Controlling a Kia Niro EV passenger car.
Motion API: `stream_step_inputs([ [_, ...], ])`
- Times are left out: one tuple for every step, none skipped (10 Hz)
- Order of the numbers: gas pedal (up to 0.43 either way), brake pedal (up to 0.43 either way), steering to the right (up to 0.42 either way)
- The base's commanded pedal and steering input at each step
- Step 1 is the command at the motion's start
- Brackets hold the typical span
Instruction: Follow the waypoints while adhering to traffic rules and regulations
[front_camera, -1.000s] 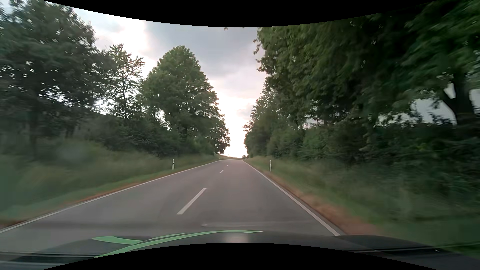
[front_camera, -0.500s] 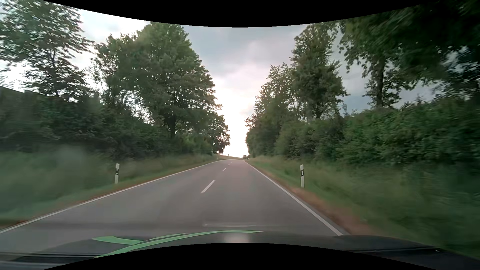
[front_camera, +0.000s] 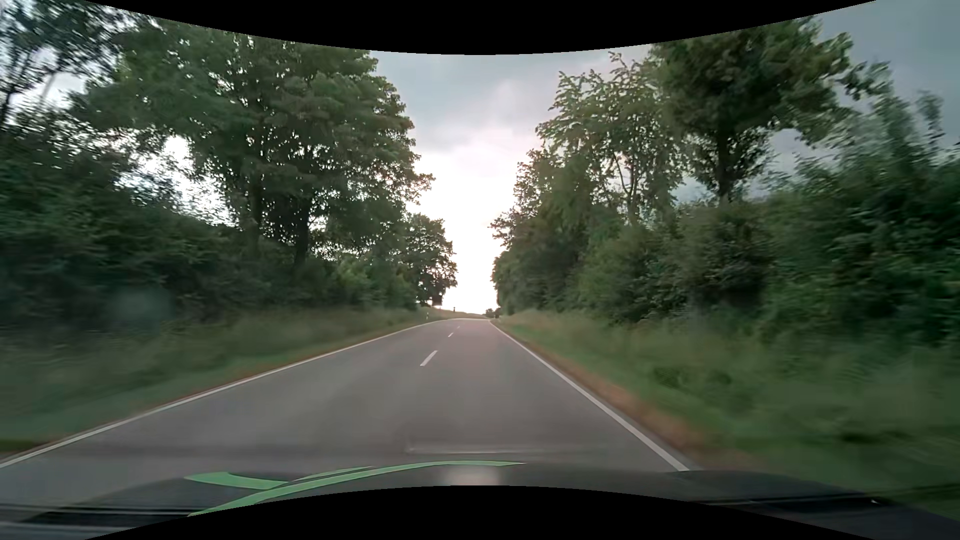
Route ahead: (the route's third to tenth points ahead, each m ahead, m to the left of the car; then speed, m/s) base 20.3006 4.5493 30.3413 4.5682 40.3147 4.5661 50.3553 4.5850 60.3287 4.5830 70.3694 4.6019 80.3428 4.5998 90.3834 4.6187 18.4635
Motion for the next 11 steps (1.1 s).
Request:
stream_step_inputs([
  [0.169,0.000,0.002],
  [0.169,0.000,0.001],
  [0.169,0.000,0.002],
  [0.169,0.000,0.002],
  [0.169,0.000,0.001],
  [0.169,0.000,0.001],
  [0.169,0.000,0.001],
  [0.169,0.000,0.001],
  [0.169,0.000,0.001],
  [0.169,0.000,0.001],
  [0.157,0.000,0.001],
])
